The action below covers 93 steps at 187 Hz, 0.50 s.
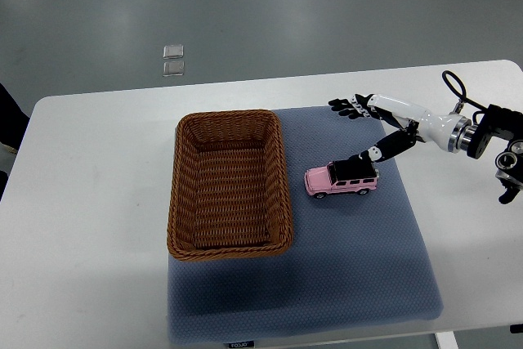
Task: Place pink car in brown basket
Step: 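Lower the right hand over the pink car and close fingers around it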
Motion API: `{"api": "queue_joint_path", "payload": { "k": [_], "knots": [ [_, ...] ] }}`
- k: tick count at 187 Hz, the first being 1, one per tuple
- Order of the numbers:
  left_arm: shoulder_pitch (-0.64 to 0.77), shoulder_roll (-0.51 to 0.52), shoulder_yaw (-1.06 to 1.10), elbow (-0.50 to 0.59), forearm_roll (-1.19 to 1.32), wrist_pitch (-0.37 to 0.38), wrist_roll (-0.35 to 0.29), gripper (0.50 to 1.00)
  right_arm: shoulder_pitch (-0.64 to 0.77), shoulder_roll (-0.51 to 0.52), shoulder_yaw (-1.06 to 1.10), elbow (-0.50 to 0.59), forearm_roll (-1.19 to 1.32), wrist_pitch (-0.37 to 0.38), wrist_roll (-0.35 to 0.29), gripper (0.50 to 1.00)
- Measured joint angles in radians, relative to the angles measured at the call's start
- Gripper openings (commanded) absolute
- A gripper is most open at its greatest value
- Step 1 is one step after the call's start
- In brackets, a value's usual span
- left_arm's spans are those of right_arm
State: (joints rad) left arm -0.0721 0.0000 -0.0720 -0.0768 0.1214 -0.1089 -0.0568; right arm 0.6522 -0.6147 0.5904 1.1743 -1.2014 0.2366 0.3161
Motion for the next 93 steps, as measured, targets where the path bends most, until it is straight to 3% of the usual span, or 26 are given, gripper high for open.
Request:
{"api": "queue_joint_path", "payload": {
  "k": [36, 93],
  "knots": [
    [0.001, 0.0, 0.0, 0.001, 0.0, 0.0, 0.0, 1.0, -0.004, 0.016, -0.007, -0.001, -0.178, -0.006, -0.002, 0.913],
    [0.002, 0.0, 0.001, -0.003, 0.001, 0.001, 0.0, 1.0, -0.003, 0.015, -0.04, -0.016, -0.258, -0.007, -0.01, 0.913]
  ]
}}
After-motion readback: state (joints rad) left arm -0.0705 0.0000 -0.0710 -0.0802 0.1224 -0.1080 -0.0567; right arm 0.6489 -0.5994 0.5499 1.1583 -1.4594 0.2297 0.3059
